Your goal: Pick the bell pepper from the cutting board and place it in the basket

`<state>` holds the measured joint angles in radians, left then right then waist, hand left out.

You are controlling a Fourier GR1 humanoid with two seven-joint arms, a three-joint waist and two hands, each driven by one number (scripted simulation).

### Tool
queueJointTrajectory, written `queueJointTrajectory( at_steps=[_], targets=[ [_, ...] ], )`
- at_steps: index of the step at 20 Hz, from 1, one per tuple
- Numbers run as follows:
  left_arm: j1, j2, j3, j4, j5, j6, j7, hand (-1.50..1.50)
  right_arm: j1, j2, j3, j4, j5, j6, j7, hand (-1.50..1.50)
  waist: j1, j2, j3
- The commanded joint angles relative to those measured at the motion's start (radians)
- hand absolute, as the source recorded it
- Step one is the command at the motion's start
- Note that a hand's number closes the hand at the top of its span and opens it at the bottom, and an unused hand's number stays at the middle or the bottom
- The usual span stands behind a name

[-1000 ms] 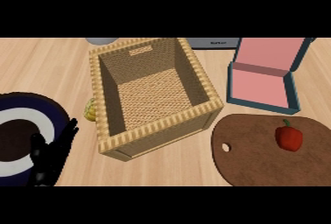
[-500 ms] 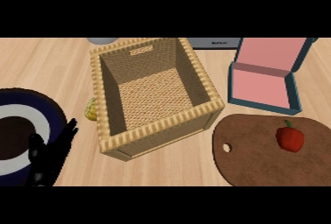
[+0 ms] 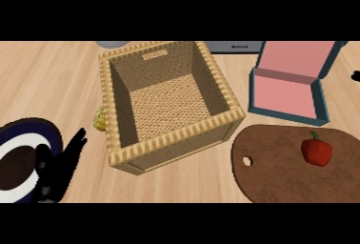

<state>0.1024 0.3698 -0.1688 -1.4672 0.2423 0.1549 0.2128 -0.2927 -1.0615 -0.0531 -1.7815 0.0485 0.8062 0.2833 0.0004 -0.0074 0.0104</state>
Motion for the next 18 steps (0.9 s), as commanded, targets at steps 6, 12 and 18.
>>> queueJointTrajectory(
  at_steps=[6, 12, 18],
  targets=[
    [0.025, -0.065, -0.040, 0.052, -0.036, 0.012, 0.035, 0.00, 0.039, 0.082, 0.092, 0.054, 0.230, -0.053, -0.078, -1.50, 0.011, 0.011, -0.010],
    [0.065, -0.036, 0.001, 0.053, -0.038, -0.022, 0.001, 0.00, 0.092, 0.134, 0.094, 0.075, 0.310, -0.103, -0.150, -1.50, 0.005, 0.008, -0.010],
    [0.042, -0.066, -0.001, 0.069, -0.048, -0.025, 0.019, 0.00, 0.115, 0.177, 0.111, 0.090, 0.390, -0.145, -0.195, -1.50, 0.001, 0.007, -0.011]
  ],
)
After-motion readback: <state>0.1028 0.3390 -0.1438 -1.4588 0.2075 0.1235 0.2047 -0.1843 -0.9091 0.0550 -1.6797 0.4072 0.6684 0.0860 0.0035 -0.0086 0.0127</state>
